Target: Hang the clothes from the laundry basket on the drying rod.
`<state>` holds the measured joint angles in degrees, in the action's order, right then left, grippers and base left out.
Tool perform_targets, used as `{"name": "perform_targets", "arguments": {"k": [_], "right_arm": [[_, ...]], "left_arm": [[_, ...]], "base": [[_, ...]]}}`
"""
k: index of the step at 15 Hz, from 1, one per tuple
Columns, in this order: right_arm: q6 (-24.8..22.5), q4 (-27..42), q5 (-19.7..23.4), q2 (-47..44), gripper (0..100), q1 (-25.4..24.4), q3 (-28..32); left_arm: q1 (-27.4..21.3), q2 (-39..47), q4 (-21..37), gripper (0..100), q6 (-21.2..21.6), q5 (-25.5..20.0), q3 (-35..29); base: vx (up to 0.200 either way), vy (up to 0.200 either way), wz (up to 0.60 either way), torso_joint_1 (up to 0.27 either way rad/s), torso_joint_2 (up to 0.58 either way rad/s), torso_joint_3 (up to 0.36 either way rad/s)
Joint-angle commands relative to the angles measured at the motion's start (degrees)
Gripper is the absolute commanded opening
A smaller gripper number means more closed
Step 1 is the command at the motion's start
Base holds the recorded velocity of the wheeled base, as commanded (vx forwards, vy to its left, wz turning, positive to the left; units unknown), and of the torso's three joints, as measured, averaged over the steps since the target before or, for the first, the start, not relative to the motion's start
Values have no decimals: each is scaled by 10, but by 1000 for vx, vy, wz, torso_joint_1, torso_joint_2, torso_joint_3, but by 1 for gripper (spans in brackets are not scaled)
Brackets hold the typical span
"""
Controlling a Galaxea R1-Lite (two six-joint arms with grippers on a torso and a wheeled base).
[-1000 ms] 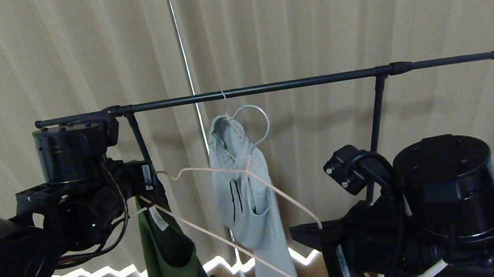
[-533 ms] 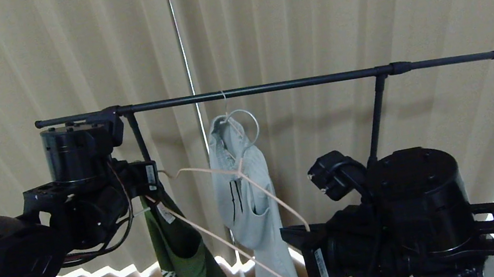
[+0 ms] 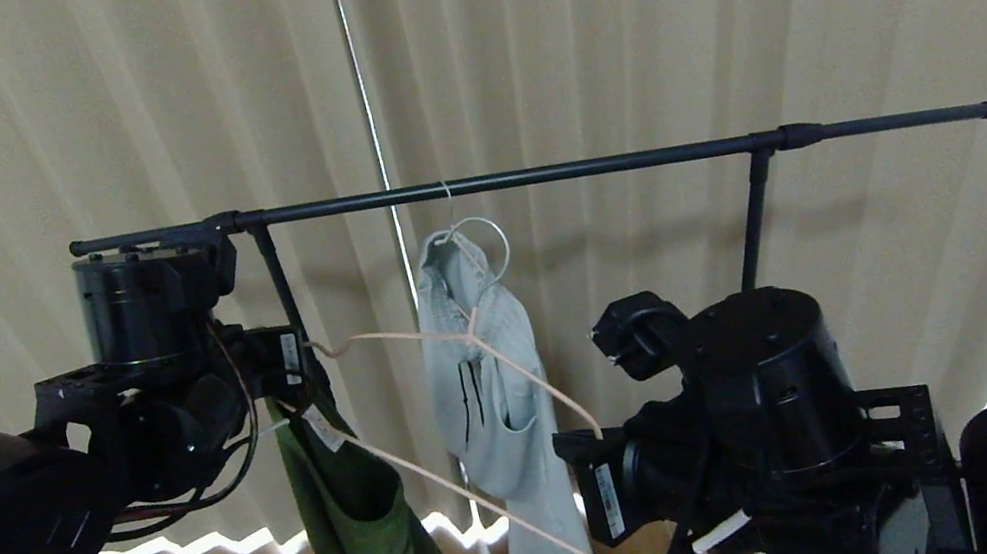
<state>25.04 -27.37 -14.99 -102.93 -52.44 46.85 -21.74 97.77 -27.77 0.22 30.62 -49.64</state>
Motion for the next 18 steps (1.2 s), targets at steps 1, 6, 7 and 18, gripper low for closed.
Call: {"name": "perform_targets", "arguments": {"k": [1,6,7,18], "right_arm": [[0,3,-5,-3,0,16,5],[0,2,-28,-8,0,36,29],[0,2,-28,-8,0,35,29],[-39,5,-26,-3,0,9,-9]], "left_arm": [[2,-22,19,0,4,2,9],[-11,-38,60,0,4,2,13],[-19,-36,59,0,1,2,12],[-44,-56,54,0,70,-48,12]], "base": [[0,0,0,0,0,0],[0,0,0,0,0,0],[0,0,0,0,0,0],[0,0,0,0,0,0]]}}
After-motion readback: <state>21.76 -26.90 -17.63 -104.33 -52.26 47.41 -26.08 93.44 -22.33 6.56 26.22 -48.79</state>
